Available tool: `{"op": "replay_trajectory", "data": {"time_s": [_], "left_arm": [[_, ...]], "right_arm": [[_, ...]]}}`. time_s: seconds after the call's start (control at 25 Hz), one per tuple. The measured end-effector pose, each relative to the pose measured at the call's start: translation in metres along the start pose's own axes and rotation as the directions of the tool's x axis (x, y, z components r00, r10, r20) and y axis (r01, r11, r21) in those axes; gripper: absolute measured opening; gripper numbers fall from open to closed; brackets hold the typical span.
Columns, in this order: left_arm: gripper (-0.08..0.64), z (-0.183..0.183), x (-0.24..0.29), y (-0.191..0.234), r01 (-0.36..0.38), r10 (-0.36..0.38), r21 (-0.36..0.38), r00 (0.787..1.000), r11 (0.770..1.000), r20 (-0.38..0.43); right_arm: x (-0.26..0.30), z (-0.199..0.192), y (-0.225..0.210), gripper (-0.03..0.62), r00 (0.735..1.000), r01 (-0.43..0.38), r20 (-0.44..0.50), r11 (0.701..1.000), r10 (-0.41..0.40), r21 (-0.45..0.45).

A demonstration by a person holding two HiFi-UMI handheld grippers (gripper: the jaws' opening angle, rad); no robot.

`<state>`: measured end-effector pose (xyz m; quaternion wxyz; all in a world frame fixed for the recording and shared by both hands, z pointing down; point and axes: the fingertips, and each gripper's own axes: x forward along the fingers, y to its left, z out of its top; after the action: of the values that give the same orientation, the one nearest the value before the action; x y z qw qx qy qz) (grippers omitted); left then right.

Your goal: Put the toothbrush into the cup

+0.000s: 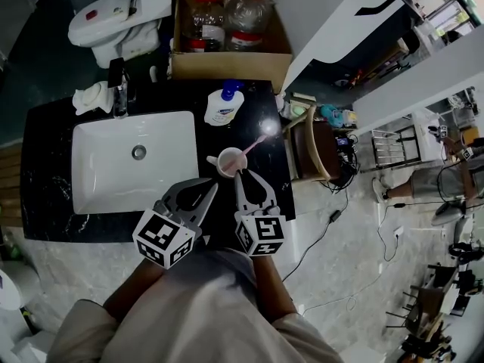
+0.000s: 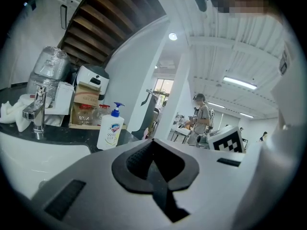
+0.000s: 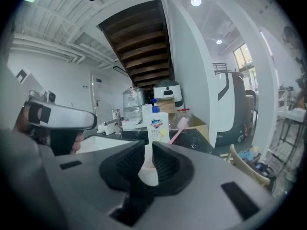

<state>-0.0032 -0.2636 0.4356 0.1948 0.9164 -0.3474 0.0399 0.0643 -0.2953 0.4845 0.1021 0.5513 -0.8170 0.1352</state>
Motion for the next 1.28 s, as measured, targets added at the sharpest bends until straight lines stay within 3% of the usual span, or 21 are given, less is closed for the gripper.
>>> {"op": "replay_trajectory", "data": {"time_s": [0.6,1.28], "left_arm": [[0.005,0.0,0.005,-0.005,0.033,-0.033,-0.019,0.999,0.999,-0.001],[0.005,0.009,0.005,-0.007,0.046,-0.045,-0.038,0.999,0.998,0.027]], "right_arm": [[-0.024,0.019,0.007,0.011,0.999,-0.008,0.037,1.0,0.009,-0.027],[-0.059,0.049,0.024,0.008,0.993,-0.02,0.117,0.999,0.024,-0.034]]}}
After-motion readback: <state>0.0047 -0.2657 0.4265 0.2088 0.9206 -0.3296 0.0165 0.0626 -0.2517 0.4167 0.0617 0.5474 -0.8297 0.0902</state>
